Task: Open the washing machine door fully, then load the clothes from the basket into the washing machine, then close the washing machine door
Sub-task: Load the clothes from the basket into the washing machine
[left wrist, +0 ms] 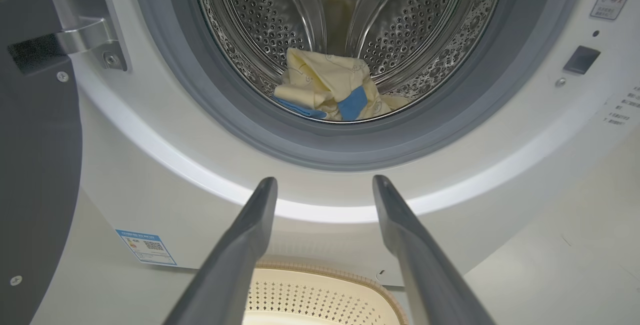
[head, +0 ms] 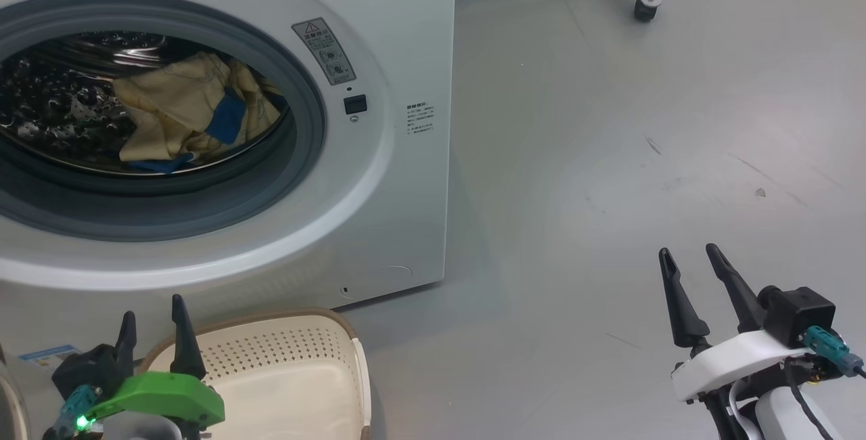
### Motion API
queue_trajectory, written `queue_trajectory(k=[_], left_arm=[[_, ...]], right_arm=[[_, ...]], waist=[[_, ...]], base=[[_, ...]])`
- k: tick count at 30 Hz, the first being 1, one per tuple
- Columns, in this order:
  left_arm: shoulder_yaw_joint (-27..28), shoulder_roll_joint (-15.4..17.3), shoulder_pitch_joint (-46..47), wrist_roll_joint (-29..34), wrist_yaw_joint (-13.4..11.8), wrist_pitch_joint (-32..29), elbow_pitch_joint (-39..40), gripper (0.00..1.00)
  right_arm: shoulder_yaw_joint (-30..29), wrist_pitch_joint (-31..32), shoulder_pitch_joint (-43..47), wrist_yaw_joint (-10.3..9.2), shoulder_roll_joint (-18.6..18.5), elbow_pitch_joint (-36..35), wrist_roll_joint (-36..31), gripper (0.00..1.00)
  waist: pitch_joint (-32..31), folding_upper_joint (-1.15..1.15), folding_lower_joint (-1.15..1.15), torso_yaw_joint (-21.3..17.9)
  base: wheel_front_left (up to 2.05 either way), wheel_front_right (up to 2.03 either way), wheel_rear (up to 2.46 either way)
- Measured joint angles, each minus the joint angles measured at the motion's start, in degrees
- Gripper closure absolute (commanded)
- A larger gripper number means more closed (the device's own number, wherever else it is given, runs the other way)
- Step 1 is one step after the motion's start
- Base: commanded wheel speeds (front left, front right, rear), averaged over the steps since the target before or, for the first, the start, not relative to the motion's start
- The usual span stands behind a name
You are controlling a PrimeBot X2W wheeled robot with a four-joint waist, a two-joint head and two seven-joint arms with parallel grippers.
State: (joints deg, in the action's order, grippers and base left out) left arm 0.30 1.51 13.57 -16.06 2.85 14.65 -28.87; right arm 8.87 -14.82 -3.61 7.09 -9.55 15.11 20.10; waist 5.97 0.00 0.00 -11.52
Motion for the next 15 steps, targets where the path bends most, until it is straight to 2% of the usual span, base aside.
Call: queue_trajectory(k=[15], left_arm=[[-2.4,0.1,-4.6,0.0,-1.7,0.0,4.6,0.00]], right_arm=[[0.1,0.0,2.3,0.00,-0.5,-0.1,-0.4,0.00]], waist=[[-2.7,0.00,0.00,1.3]], base=[[0.00,0.00,0.00]])
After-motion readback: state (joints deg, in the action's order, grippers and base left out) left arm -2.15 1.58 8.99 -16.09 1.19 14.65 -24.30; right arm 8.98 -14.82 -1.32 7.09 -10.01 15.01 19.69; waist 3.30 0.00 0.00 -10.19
